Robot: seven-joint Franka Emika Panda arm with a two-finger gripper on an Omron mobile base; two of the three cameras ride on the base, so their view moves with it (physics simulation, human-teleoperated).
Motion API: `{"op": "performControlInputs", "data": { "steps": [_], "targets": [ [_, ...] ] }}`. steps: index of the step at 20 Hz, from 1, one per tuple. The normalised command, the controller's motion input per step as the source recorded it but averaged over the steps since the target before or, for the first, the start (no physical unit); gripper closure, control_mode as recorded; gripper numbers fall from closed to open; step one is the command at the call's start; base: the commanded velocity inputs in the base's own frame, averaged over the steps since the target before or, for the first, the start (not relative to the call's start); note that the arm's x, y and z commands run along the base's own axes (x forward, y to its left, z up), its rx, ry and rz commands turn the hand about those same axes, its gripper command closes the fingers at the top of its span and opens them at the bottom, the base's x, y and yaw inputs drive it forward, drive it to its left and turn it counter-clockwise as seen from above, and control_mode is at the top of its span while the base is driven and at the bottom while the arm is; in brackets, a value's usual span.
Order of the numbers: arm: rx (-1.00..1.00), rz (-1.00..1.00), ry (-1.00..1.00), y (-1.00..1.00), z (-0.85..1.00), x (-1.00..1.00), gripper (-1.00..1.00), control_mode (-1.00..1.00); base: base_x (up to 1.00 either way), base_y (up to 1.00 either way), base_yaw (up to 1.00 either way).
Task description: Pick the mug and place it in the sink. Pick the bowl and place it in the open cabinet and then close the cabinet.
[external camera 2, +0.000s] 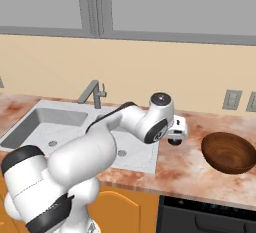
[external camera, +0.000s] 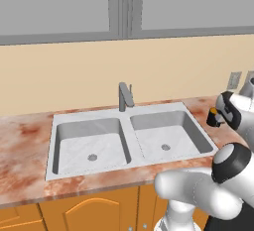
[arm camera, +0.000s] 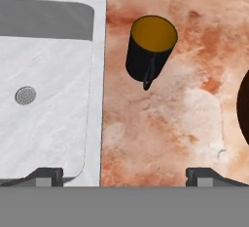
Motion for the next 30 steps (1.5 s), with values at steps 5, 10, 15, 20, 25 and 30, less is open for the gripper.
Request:
{"op": "performControlInputs", "data": {
  "steps": [5, 10, 15, 20, 25, 30],
  "targets": [
    [0.0, 0.0, 0.0, -0.08, -0.17, 0.11, -1.0, -1.0, 0.0, 0.0, 0.0],
    [0.0, 0.0, 0.0, -0.02, -0.15, 0.1, -1.0, -1.0, 0.0, 0.0, 0.0],
    [0.0, 0.0, 0.0, 0.0, -0.15, 0.15, -1.0, -1.0, 0.0, 0.0, 0.0],
    [0.0, 0.0, 0.0, -0.05, -0.13, 0.12, -1.0, -1.0, 0.0, 0.0, 0.0],
    [0.0, 0.0, 0.0, -0.09, -0.12, 0.08, -1.0, -1.0, 0.0, 0.0, 0.0],
    [0.0, 0.0, 0.0, -0.06, -0.11, 0.11, -1.0, -1.0, 0.0, 0.0, 0.0]
  ]
}}
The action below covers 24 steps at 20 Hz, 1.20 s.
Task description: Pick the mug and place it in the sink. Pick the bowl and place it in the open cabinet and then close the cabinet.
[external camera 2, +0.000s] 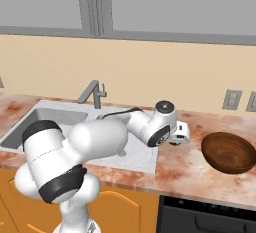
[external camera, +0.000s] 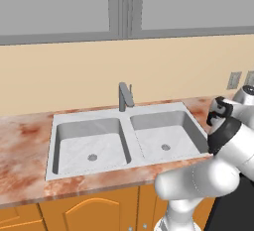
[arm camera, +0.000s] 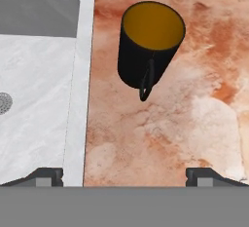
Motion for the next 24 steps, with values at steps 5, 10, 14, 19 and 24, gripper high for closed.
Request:
{"op": "performControlInputs", "data": {
  "steps": [5, 10, 14, 19, 24],
  "targets": [
    [0.0, 0.0, 0.0, -0.07, -0.07, 0.14, -1.0, -1.0, 0.0, 0.0, 0.0],
    [0.0, 0.0, 0.0, -0.09, -0.04, 0.16, -1.0, -1.0, 0.0, 0.0, 0.0],
    [0.0, 0.0, 0.0, -0.1, -0.06, 0.16, -1.0, -1.0, 0.0, 0.0, 0.0],
    [0.0, 0.0, 0.0, -0.07, -0.08, 0.12, -1.0, -1.0, 0.0, 0.0, 0.0],
    [0.0, 0.0, 0.0, -0.06, -0.1, 0.12, -1.0, -1.0, 0.0, 0.0, 0.0]
  ]
}}
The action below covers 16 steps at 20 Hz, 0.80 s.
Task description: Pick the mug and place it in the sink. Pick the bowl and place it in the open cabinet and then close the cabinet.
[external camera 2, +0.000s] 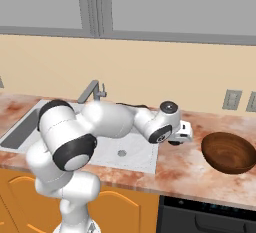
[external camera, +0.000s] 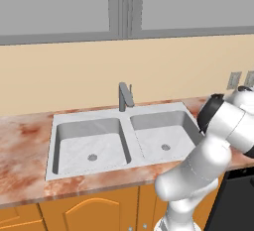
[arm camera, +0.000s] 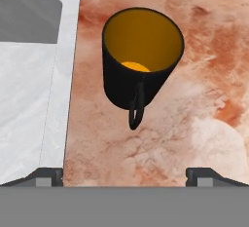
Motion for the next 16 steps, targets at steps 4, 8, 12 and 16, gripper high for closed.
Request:
{"op": "performControlInputs", "data": {
  "steps": [4, 8, 12, 16],
  "targets": [
    [0.0, 0.0, 0.0, -0.06, -0.1, 0.13, -1.0, -1.0, 0.0, 0.0, 0.0],
    [0.0, 0.0, 0.0, -0.06, -0.08, 0.12, -1.0, -1.0, 0.0, 0.0, 0.0],
    [0.0, 0.0, 0.0, -0.06, -0.06, 0.11, -1.0, -1.0, 0.0, 0.0, 0.0],
    [0.0, 0.0, 0.0, -0.05, -0.07, 0.13, -1.0, -1.0, 0.0, 0.0, 0.0]
  ]
}}
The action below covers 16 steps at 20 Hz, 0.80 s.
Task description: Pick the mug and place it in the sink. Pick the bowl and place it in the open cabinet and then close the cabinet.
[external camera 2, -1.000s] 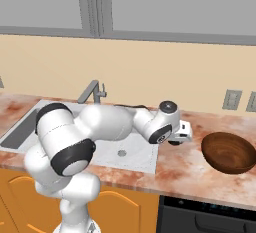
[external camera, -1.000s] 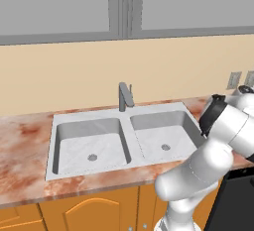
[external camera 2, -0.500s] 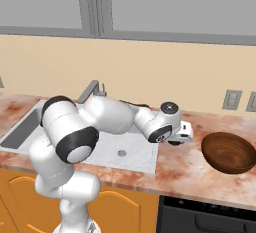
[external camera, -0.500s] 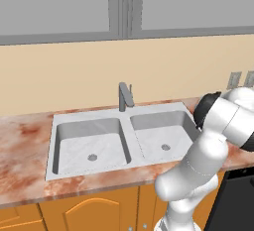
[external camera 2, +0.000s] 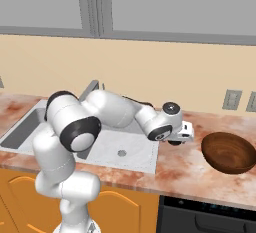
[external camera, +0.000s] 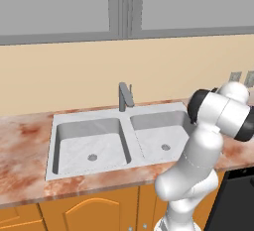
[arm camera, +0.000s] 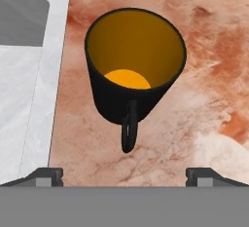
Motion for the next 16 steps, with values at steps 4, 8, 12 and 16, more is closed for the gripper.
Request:
{"op": "performControlInputs", "data": {
  "steps": [4, 8, 12, 16],
  "targets": [
    [0.0, 0.0, 0.0, -0.03, -0.06, 0.12, -1.0, -1.0, 0.0, 0.0, 0.0],
    [0.0, 0.0, 0.0, 0.0, -0.08, 0.11, -1.0, -1.0, 0.0, 0.0, 0.0],
    [0.0, 0.0, 0.0, -0.03, -0.08, 0.12, -1.0, -1.0, 0.0, 0.0, 0.0],
    [0.0, 0.0, 0.0, -0.02, -0.12, 0.1, -1.0, -1.0, 0.0, 0.0, 0.0]
  ]
}}
